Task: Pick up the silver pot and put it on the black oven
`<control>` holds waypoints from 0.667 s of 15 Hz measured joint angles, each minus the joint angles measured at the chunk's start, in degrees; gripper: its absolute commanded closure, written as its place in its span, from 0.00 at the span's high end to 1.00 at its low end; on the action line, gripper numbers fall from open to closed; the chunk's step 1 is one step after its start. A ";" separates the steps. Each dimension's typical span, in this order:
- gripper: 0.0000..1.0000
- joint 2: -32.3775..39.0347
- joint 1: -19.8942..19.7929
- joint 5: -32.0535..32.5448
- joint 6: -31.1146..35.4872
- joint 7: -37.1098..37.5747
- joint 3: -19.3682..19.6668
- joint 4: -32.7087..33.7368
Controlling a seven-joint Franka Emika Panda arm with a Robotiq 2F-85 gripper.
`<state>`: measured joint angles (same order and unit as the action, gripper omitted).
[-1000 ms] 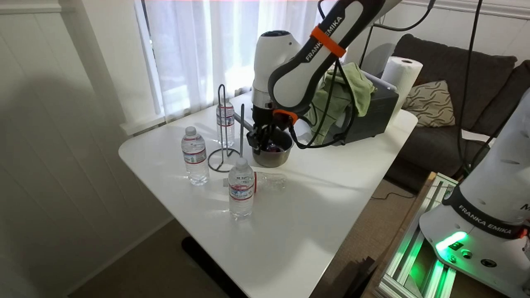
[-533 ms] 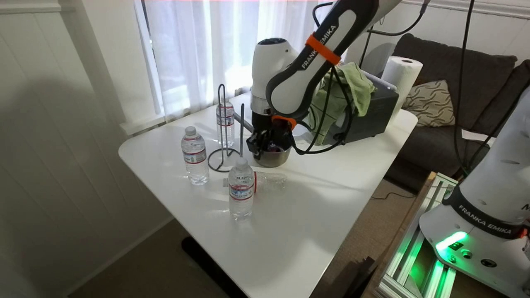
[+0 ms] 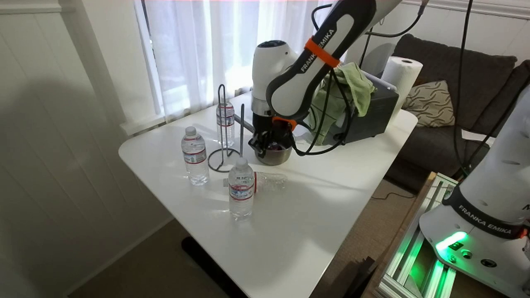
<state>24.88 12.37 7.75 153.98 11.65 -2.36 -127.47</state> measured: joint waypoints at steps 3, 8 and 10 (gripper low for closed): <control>0.01 0.02 0.58 0.44 0.01 0.11 1.16 0.16; 0.01 -0.46 3.02 5.07 0.01 2.76 4.40 0.20; 0.01 -1.55 4.69 8.23 -0.04 4.98 6.11 0.17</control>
<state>23.33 17.06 15.98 153.93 16.63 3.75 -127.31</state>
